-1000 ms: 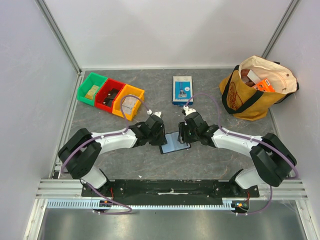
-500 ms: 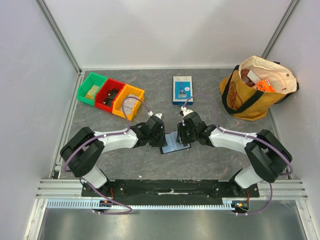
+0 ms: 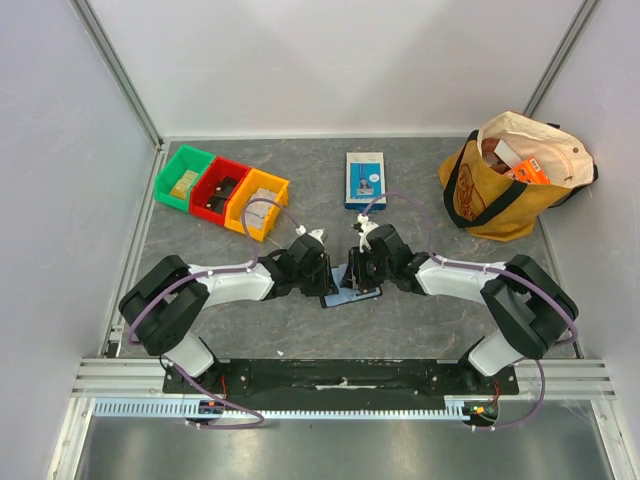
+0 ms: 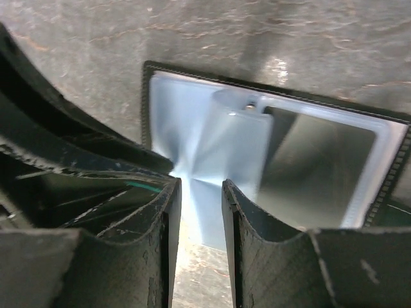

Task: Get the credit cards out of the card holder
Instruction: Remove the credit card from the card holder.

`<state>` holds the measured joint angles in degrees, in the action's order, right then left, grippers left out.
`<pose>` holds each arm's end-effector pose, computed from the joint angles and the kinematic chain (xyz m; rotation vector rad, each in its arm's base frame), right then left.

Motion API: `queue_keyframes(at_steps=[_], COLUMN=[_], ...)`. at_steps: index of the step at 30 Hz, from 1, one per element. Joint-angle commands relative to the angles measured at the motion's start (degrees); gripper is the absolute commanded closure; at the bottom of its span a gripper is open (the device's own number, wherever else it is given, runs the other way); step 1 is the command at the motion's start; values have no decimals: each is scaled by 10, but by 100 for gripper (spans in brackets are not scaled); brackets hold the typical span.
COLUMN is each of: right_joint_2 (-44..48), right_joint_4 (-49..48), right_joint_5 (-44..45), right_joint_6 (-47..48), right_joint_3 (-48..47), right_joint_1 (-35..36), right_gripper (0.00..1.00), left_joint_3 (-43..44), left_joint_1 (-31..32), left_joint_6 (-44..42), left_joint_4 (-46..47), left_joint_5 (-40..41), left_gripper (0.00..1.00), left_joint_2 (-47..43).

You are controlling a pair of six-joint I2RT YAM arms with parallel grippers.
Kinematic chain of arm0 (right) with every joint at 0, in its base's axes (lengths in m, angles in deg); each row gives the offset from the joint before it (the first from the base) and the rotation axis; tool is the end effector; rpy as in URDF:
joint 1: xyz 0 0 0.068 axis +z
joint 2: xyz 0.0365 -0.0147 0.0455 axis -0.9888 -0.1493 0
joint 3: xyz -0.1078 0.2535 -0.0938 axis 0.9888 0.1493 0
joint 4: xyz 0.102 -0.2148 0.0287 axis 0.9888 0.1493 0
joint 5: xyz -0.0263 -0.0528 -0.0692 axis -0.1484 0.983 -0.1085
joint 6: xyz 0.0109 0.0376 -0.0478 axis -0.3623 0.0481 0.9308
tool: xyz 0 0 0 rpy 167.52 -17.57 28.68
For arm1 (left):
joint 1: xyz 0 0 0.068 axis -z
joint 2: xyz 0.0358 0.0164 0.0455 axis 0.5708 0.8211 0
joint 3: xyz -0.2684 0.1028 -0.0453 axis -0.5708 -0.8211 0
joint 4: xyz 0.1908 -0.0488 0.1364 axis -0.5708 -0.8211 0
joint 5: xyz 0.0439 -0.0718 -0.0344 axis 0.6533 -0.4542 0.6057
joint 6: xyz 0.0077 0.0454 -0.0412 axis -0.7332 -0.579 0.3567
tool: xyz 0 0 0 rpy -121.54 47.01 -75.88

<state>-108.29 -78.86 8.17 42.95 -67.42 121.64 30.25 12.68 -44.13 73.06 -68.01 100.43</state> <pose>0.2141 0.1943 0.1832 -0.3333 2.4898 0.8093 0.1963 -0.2196 0.1767 0.1197 2.6036 -0.7556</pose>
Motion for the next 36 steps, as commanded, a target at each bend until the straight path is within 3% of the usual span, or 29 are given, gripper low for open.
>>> queue_keyframes(at_steps=[1,8,17,25,31,36], right_joint_2=[2,0,33,116,148,158], right_joint_4=[-57,-60,17,127,141,93], right_joint_5=[-69,-93,-25,175,179,163], right_joint_6=[-16,-17,24,9,-50,-104], right_joint_3=[4,-18,-37,-18,24,63], right_joint_1=[4,7,7,8,10,13], right_gripper=[62,63,62,40,32,28], left_joint_3=[-31,-70,-75,-30,13,30], left_joint_1=[2,2,2,2,1,2], left_joint_6=[21,44,46,9,-23,-41], left_joint_4=[-12,-5,-9,-37,-57,-66], left_joint_5=[8,41,37,66,73,75], left_gripper=[72,72,70,66,63,63], left_joint_2=[-21,-105,-141,-116,-74,-45])
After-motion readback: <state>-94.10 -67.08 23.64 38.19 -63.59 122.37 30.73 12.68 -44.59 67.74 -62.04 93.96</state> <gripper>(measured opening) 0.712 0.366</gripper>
